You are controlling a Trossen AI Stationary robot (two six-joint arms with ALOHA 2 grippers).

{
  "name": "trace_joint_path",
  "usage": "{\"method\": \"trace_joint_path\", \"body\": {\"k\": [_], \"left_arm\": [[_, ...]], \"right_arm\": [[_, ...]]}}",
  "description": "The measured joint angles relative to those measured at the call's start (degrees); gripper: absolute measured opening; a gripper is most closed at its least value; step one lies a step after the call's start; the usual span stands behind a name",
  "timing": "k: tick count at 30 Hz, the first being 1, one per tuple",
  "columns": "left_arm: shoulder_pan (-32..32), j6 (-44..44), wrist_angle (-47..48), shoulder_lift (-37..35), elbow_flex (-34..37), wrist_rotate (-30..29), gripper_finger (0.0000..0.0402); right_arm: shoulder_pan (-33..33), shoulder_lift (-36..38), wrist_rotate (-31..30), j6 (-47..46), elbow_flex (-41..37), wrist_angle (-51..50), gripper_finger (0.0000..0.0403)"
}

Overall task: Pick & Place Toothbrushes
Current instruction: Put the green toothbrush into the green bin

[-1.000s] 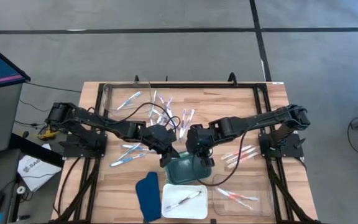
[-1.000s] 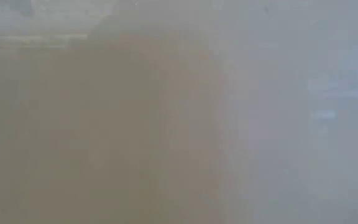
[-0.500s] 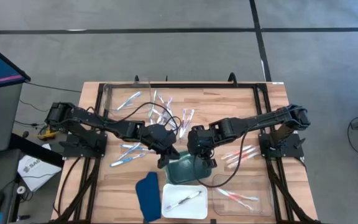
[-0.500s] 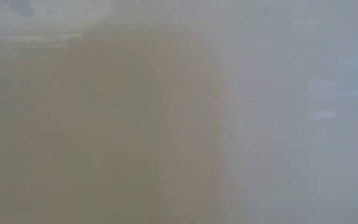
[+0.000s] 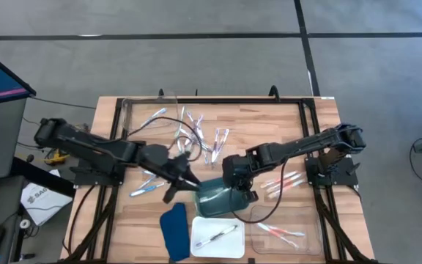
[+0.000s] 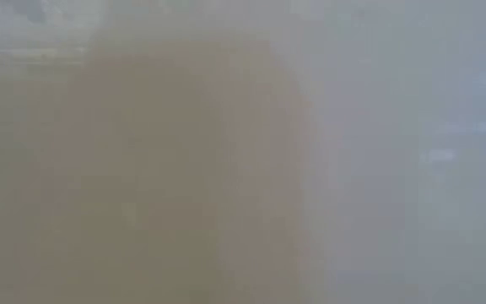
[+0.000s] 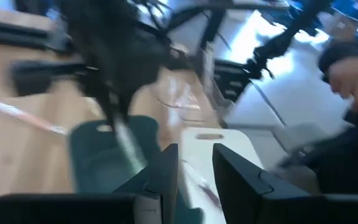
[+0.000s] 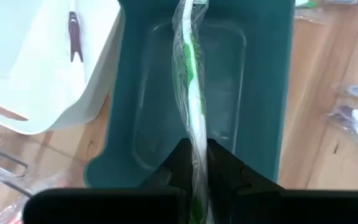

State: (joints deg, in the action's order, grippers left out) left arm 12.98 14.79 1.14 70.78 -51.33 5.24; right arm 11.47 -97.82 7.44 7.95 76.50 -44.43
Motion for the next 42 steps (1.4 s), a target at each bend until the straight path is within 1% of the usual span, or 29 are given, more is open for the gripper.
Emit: {"method": "trace_joint_path", "body": {"k": [4, 8, 12, 14, 19, 24, 28, 33, 39, 42], "left_arm": [[0.4, 0.4, -3.2, -5.3, 4.5, -5.0, 0.0095], [0.5, 0.8, -7.7, -9.1, 9.3, -6.8, 0.0095], [0.5, 1.8, -11.9, -11.2, 12.9, -8.5, 0.0095], [0.5, 1.9, -12.9, -11.7, 13.5, -8.5, 0.0095], [0.5, 2.1, -12.9, -12.3, 14.0, -8.7, 0.0095], [0.5, 2.0, -12.9, -12.3, 14.0, -8.7, 0.0095], [0.5, 2.0, -13.3, -12.3, 14.2, -8.7, 0.0095], [0.5, 2.1, -13.7, -12.3, 15.1, -8.7, 0.0095], [0.5, 2.1, -14.6, -12.3, 15.5, -8.7, 0.0095], [0.5, 2.0, -14.6, -12.3, 15.5, -8.7, 0.0095]], "right_arm": [[0.1, 0.0, 0.0, 1.1, -1.9, -0.7, 0.0019], [0.1, 0.0, 0.0, 4.6, -2.9, -1.2, 0.0024], [0.1, 0.0, 0.0, 10.0, -2.9, -0.1, 0.0019], [0.1, 0.0, 0.8, 11.7, -2.9, 0.7, 0.0019], [-0.4, -0.5, 6.5, 15.9, -2.8, 2.6, 0.0019], [-0.7, -2.7, 6.7, 16.1, -2.7, 6.6, 0.0019], [-0.8, -5.8, 6.4, 16.0, -2.9, 6.6, 0.0023], [-1.2, -9.5, 6.4, 16.0, -2.9, 6.6, 0.0019], [-1.5, -9.2, 6.2, 15.2, -2.9, 8.3, 0.0022], [-1.5, -7.6, 6.2, 14.5, -2.8, 9.6, 0.0019]]}}
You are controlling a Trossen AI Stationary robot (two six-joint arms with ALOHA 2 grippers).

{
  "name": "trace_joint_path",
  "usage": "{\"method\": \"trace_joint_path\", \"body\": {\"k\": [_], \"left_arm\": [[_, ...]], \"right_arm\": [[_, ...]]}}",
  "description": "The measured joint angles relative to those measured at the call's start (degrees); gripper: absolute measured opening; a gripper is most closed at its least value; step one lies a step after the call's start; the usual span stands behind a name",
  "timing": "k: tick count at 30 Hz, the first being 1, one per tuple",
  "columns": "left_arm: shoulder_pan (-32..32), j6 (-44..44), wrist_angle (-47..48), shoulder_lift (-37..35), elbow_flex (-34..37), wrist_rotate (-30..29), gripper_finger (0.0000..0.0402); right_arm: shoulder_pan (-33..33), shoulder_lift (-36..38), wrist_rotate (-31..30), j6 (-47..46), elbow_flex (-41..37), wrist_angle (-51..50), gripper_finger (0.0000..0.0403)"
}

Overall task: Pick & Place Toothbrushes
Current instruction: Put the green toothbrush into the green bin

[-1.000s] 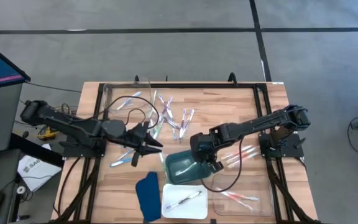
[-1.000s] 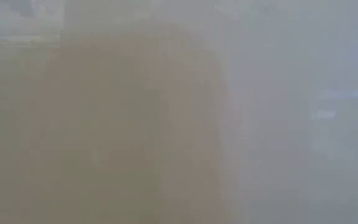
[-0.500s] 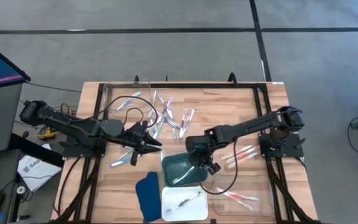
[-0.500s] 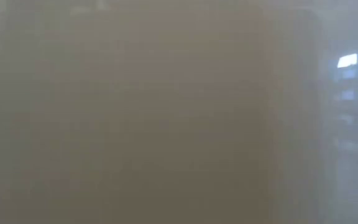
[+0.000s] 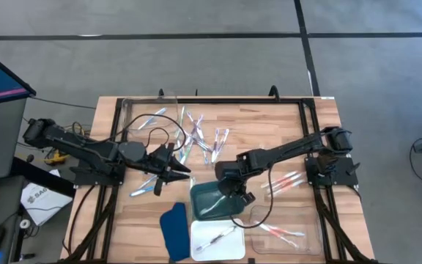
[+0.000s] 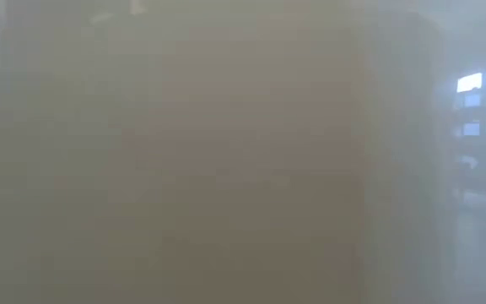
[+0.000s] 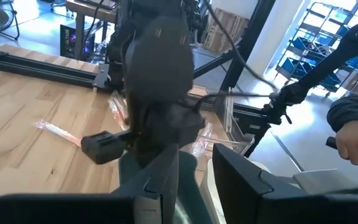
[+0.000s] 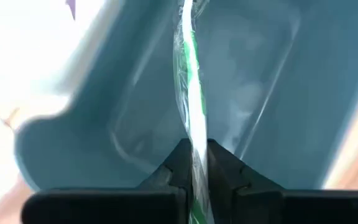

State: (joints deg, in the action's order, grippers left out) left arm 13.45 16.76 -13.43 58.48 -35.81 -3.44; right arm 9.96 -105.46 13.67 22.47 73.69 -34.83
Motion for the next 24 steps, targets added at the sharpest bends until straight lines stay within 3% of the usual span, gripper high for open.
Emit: {"method": "trace_joint_path", "body": {"k": [16, 24], "left_arm": [[0.0, -0.2, -0.1, 0.0, 0.0, 0.2, 0.0095], [0.0, -0.2, -0.1, 0.0, 0.0, 0.2, 0.0095]], "right_arm": [[-0.3, 0.2, 0.0, -3.6, -0.1, 1.0, 0.0029], [-0.4, 0.2, 0.0, -5.6, -0.1, 1.3, 0.0069]]}}
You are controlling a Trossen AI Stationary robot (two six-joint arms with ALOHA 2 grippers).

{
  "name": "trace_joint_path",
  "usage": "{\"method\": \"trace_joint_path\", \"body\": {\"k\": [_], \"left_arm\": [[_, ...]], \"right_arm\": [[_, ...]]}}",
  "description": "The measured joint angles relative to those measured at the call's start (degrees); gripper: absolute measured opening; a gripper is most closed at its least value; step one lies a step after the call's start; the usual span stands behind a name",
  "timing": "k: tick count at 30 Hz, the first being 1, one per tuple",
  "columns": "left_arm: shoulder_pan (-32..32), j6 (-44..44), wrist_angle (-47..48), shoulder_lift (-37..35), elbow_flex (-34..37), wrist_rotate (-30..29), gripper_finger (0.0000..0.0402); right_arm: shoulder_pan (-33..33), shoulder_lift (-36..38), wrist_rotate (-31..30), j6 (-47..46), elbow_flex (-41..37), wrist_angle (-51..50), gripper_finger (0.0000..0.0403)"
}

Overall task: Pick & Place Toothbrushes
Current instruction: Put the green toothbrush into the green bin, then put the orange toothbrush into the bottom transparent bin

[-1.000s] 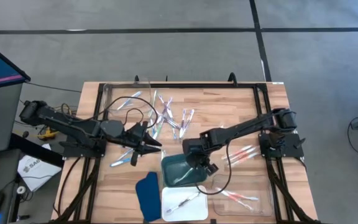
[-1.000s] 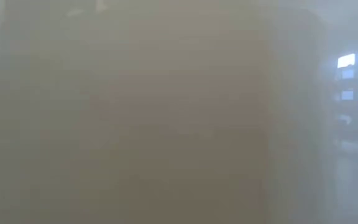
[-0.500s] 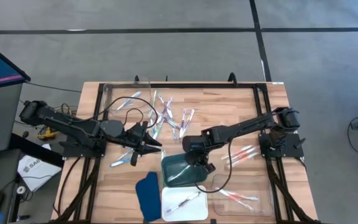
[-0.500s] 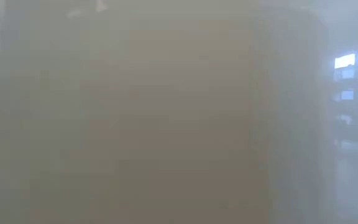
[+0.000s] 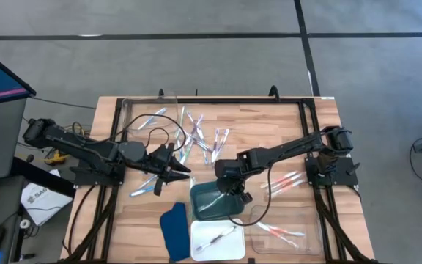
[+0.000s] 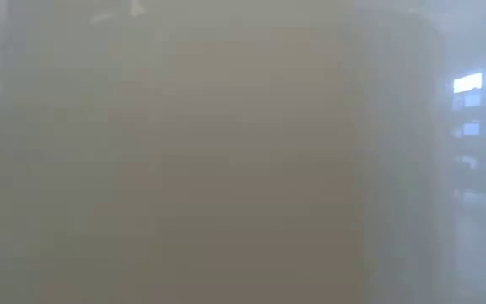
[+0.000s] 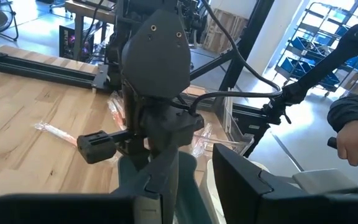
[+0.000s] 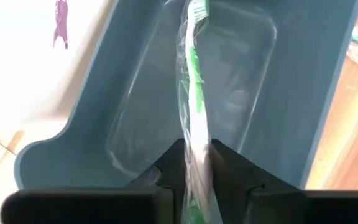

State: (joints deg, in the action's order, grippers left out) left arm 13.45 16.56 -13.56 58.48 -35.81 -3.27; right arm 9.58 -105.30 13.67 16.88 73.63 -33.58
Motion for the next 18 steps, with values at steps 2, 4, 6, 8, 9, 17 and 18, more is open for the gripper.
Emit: {"method": "trace_joint_path", "body": {"k": [2, 4, 6, 8, 9, 17, 18], "left_arm": [[0.0, 0.0, 0.0, 0.0, 0.0, 0.0, 0.0095], [0.0, 0.0, 0.0, 0.0, 0.0, 0.0, 0.0095], [0.0, 0.0, 0.0, 0.0, 0.0, 0.0, 0.0095], [0.0, 0.0, 0.0, 0.0, 0.0, 0.0, 0.0095], [0.0, 0.0, 0.0, 0.0, 0.0, -0.1, 0.0095], [0.0, -1.0, 0.0, 0.0, 0.0, -0.2, 0.0095], [0.0, -1.1, 0.0, 0.0, 0.0, -0.2, 0.0095]], "right_arm": [[0.2, 0.0, 0.0, 0.0, 0.0, 0.5, 0.008], [0.2, 0.0, 0.0, -0.3, 0.0, 1.1, 0.0094], [0.2, 0.0, 0.0, -0.6, 0.0, 1.5, 0.0111], [0.2, 0.0, -0.5, -1.1, 0.0, 1.5, 0.0131], [0.2, 0.0, -0.6, -1.4, 0.0, 1.7, 0.0142], [-0.3, 0.0, -0.9, -2.4, 0.7, 2.1, 0.0215], [-0.5, 0.0, -0.9, -2.8, 1.1, 2.1, 0.022]]}}
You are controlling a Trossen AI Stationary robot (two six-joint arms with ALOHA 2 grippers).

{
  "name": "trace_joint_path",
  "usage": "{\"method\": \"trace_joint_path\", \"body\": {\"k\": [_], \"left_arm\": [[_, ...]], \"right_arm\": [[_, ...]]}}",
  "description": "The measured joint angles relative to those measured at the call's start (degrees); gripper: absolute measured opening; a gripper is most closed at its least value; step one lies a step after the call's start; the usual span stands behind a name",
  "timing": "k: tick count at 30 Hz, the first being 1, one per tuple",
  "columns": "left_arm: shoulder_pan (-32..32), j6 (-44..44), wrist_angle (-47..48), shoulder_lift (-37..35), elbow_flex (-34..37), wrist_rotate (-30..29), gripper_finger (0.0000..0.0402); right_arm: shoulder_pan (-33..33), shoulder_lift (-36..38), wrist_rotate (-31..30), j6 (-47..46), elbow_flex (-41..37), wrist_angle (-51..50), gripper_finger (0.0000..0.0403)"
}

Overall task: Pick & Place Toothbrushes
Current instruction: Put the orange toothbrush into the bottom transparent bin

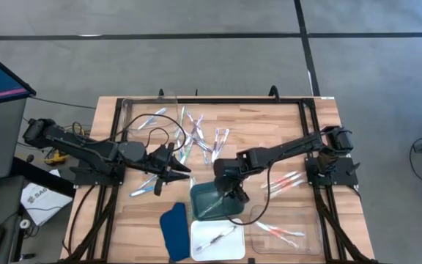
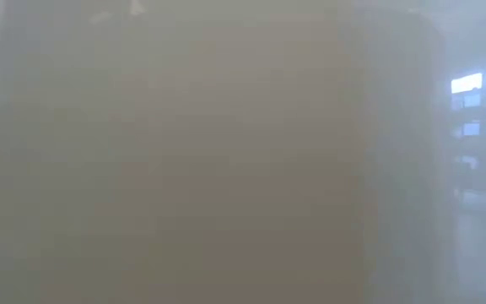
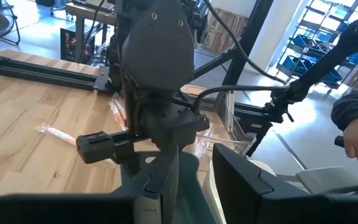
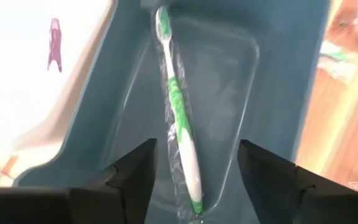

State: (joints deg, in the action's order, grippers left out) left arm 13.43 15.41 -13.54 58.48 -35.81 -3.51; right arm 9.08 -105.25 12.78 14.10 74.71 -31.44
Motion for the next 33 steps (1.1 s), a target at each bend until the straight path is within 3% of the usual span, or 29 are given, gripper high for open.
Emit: {"method": "trace_joint_path", "body": {"k": [12, 33], "left_arm": [[0.0, -0.2, 0.0, 0.0, 0.0, 0.0, 0.0095], [0.0, -3.2, 0.7, 0.0, 0.0, 0.1, 0.0095]], "right_arm": [[-0.3, 0.1, 0.0, -0.7, 5.1, -3.1, 0.021], [-3.2, 4.2, 0.6, -4.6, 5.8, -7.6, 0.0181]]}}
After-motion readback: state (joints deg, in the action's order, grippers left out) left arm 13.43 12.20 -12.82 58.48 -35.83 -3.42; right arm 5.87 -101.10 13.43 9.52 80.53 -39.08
